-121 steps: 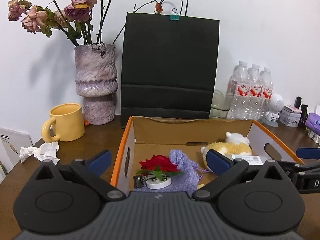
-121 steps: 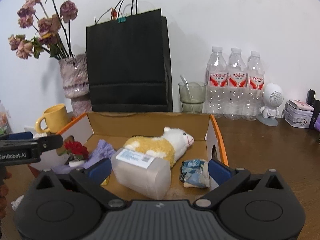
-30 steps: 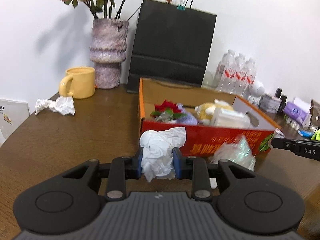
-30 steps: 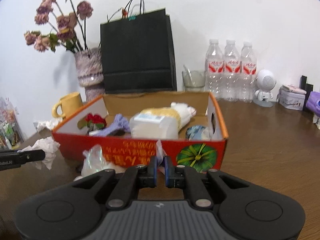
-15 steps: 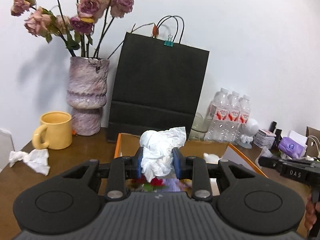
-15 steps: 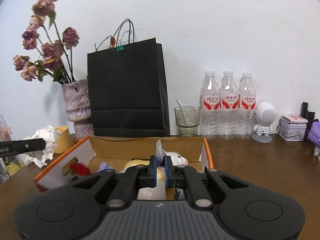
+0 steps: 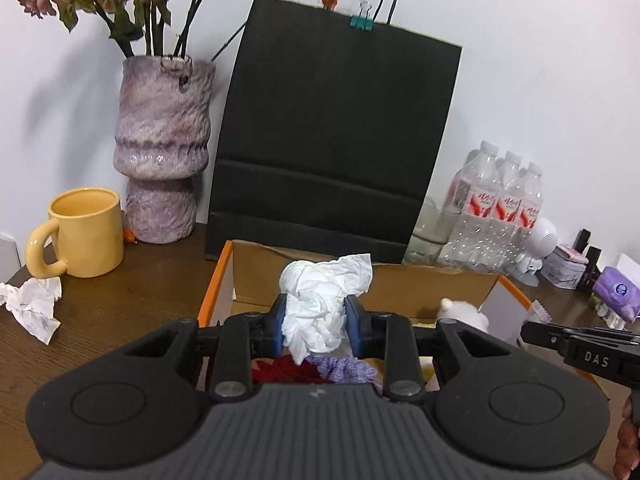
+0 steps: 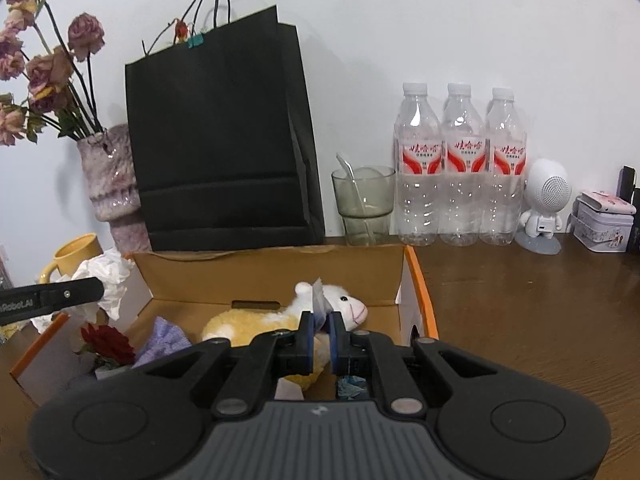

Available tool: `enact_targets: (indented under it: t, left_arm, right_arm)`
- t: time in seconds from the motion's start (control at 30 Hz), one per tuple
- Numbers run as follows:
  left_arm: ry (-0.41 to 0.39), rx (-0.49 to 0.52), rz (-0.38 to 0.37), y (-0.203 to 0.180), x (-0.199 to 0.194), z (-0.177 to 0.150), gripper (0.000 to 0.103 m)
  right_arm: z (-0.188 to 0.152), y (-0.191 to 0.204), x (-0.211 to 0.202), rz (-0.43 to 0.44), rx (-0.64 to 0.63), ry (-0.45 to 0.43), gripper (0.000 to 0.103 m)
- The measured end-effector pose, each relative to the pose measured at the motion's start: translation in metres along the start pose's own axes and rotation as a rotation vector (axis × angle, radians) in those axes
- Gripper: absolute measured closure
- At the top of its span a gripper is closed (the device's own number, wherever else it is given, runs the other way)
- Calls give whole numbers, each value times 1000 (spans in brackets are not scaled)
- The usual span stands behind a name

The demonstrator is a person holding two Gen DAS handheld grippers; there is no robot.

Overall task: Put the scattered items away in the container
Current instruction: 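Lift the tissue into the box and open the left tool, then grasp the clear plastic bag with the right tool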

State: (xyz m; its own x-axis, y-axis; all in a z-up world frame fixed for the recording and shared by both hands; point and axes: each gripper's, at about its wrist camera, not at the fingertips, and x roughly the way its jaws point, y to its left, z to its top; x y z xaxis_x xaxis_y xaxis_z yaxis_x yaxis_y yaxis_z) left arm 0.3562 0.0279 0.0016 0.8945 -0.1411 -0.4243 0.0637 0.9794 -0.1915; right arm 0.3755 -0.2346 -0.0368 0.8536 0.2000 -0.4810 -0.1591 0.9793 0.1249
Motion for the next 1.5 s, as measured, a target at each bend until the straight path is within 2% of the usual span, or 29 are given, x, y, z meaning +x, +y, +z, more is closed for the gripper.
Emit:
enact_targets:
  t: [0.1,0.13,0.2,0.23,0.27,0.3,0.33,0.6,1.03,1.2,1.33,1.5]
  left_arm:
    - [12,6,3,0,5,-1,73]
    - [17,11,3,-1,6,-1,70]
    - [33,23,11,-4,7,-2,48]
    - [38,24,21,-5,7,-2,20]
    - [36,28,36,-7,6,-2,3]
    - [25,37,47,-9,5,-1,0]
    - [13,47,52,-11,3,-1,0]
    - [12,67,84,-16,-2,-1,0]
    - [19,63,72,-15,-6,-2,0]
    - [-15,63,62,-9,-25,2,0]
    - [-38,80,46,0,-49,0,0]
    - [-32,88,79,16,-79,-15,0]
  right_arm:
    - [-2,0,3,-2,-2,13,97]
    - [-2,0,4,-4,-2,16,96]
    - [-2,-2,6,2,6,19,92]
    - [-2,-4,7,9,22,19,86]
    - [-1,-5,7,18,31,27,58]
    - [-1,-6,8,21,36,43,39]
    - [-1,-5,8,17,36,47,1]
    - [2,9,-3,10,-28,15,0]
    - [0,13,-5,-1,-51,15,0]
    - [0,14,-16,-2,-50,-7,0]
    - [-1,20,-41,8,-66,-49,0]
    - [-14,26,-76,43,-64,-78,0]
